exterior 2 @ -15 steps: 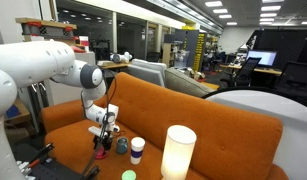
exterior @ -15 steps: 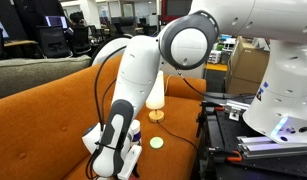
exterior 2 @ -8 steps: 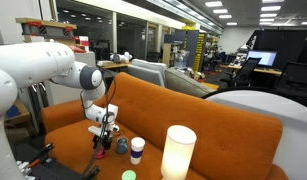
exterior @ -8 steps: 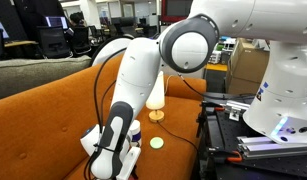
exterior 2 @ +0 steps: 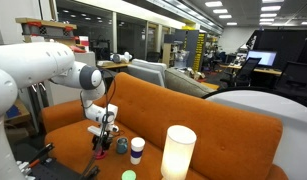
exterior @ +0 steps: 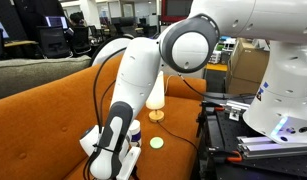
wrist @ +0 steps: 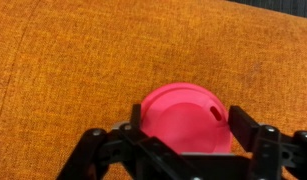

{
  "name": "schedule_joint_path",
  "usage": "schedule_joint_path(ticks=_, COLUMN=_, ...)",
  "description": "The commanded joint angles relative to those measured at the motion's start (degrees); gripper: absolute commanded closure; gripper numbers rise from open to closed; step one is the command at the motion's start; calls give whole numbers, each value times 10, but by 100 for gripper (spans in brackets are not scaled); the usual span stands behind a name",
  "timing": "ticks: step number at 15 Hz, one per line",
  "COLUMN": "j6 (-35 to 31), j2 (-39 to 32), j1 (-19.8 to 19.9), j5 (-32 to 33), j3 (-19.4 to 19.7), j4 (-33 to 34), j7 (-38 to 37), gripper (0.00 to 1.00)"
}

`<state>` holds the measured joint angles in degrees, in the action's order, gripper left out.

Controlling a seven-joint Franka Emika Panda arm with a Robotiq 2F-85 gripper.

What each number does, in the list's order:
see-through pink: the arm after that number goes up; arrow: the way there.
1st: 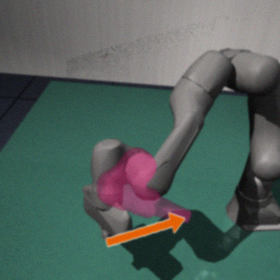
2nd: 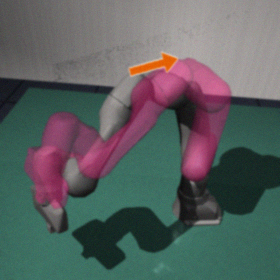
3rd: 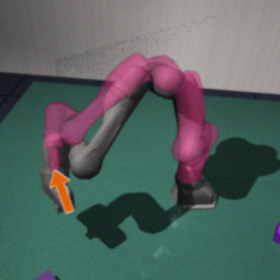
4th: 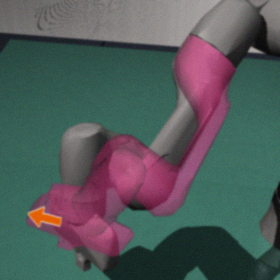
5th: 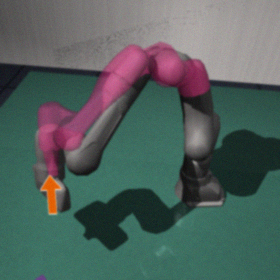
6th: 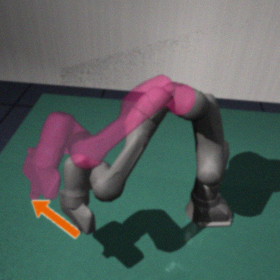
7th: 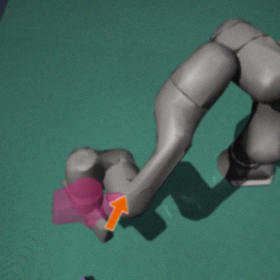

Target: Pick the pink lid and put it on the white and purple cup

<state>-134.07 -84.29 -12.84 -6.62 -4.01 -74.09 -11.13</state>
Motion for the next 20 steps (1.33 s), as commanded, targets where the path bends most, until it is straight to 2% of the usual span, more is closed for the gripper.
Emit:
schedule_joint_path(ticks=1, j6=18, j2=0, j1=4, j5=5, j3=-2, j4=4, j7=3, gripper=39)
schedule_joint_path(ticks=5, j6=5, j2=0, j1=8, j5=3, j3=-5, j4=0, j7=8, gripper=39)
schedule_joint_path(ticks=8, j6=-36, j2=38, j1=6, j5=1, j3=-6, j4=-76, j7=24, gripper=39)
schedule_joint_path(ticks=13, j6=-148, j2=131, j1=18, j5=-16, j3=-11, j4=-249, j7=24, gripper=39)
schedule_joint_path(ticks=17, j6=-277, j2=217, j1=52, j5=-35, j3=-24, j4=-381, j7=14, gripper=39)
schedule_joint_path(ticks=20, j6=-340, j2=296, j1=76, j5=-58, j3=-21, j4=-492, j7=1, gripper=39)
